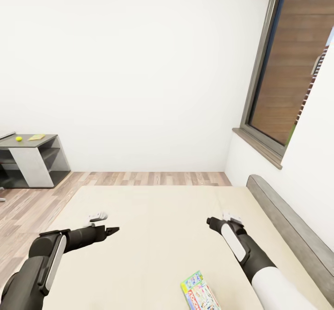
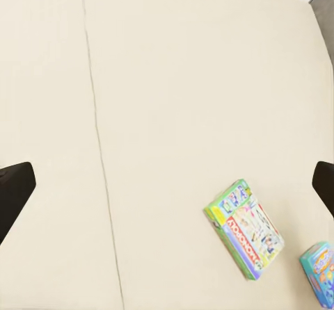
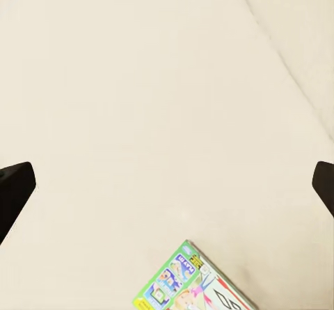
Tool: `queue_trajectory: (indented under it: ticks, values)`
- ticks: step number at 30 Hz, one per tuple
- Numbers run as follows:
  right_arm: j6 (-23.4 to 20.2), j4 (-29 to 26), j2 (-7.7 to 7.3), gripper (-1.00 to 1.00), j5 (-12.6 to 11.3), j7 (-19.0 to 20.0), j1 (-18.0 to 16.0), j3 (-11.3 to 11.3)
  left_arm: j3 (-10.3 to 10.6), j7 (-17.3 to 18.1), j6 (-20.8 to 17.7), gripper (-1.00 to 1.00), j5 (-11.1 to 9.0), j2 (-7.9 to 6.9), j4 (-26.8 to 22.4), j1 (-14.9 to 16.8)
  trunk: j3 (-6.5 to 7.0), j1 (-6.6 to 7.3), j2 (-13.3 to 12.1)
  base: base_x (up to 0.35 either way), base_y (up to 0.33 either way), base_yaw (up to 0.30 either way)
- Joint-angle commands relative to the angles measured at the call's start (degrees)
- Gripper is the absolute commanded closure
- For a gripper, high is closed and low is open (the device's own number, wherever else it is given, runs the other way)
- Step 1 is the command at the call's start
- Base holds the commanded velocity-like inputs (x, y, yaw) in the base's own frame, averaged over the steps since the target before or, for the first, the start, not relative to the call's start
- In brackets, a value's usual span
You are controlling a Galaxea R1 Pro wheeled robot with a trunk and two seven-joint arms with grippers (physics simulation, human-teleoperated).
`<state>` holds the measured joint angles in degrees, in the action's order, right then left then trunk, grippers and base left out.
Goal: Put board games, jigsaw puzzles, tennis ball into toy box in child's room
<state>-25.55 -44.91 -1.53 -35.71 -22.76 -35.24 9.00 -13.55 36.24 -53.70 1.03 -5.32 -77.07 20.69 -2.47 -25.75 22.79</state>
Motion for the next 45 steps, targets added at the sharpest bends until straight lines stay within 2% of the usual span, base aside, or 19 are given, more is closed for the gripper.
queue_trajectory:
  ticks: [1,8,22,45]
  values:
    - [-0.1,-0.4,-0.08,-1.0,-0.6,-0.6,0.0,0.3,-0.1,0.0,-0.2,-1.0,0.1,-0.01,0.1,0.1,-0.14,-0.04,0.1,0.0,-0.015,0.0]
    - [-0.3,-2.7,-0.21,-1.0,-0.6,-0.7,0.0,0.1,-0.3,-2.3,0.3,-1.0,0.0,-0.33,0.8,0.1,-0.14,-0.04,0.1,0.0,-0.006,0.0]
    - [-0.3,-7.0,-0.06,-1.0,-0.6,-0.7,0.0,0.3,0.0,-2.5,0.4,-1.0,0.0,-0.31,0.9,0.1,-0.14,-0.04,0.1,0.0,0.0,0.0]
    - [-0.7,-6.6,0.01,-1.0,-0.9,-0.7,0.0,0.3,0.1,-2.7,0.8,-1.0,0.6,0.03,1.2,0.1,-1.77,-0.04,0.1,0.0,0.0,0.0]
